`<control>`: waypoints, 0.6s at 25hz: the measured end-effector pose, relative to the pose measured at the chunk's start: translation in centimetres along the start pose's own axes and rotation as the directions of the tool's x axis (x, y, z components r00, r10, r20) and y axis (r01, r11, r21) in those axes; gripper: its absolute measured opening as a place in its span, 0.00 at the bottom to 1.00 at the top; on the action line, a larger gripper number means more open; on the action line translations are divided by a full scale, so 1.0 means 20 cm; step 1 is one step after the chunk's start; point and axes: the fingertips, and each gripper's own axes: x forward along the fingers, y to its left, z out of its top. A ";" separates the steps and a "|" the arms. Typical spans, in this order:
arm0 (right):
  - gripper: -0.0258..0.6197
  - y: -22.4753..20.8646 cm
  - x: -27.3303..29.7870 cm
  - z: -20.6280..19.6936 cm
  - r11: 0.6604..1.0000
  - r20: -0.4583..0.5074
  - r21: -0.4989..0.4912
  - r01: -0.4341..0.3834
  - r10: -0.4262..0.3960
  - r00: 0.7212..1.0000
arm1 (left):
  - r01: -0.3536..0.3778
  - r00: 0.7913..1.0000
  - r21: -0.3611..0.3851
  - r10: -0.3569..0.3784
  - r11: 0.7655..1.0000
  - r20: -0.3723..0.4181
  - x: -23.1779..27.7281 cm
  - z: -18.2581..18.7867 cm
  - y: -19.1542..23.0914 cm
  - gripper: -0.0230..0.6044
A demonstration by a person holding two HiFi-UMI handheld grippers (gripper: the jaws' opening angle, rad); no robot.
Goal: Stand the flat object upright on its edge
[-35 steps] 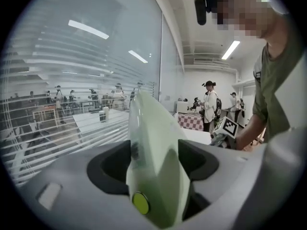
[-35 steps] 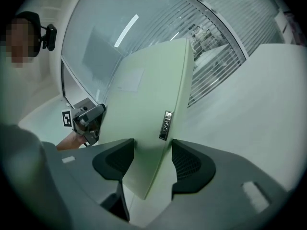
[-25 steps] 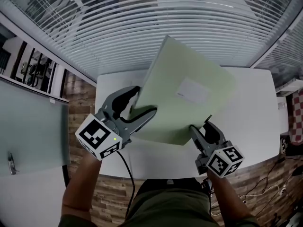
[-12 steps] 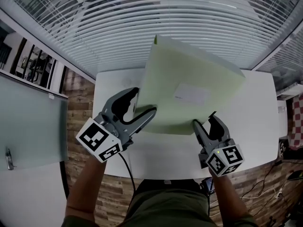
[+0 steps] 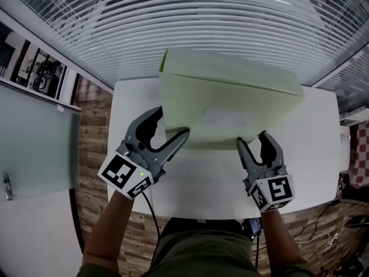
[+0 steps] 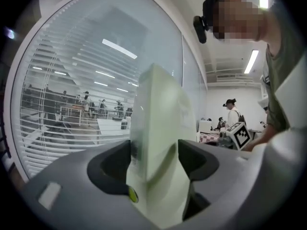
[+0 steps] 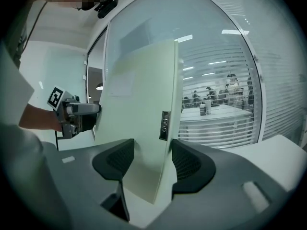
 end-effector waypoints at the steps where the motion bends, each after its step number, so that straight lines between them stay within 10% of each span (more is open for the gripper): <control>1: 0.44 0.00 0.01 0.01 1.000 0.000 -0.009 -0.001 0.001 1.000 | -0.007 1.000 -0.002 0.007 1.000 -0.002 0.00 -0.01 0.01 0.49; 15: 0.44 0.01 0.16 -0.03 0.990 0.011 -0.139 0.001 0.000 1.000 | -0.099 0.995 -0.050 0.099 0.994 0.005 0.01 -0.21 0.12 0.49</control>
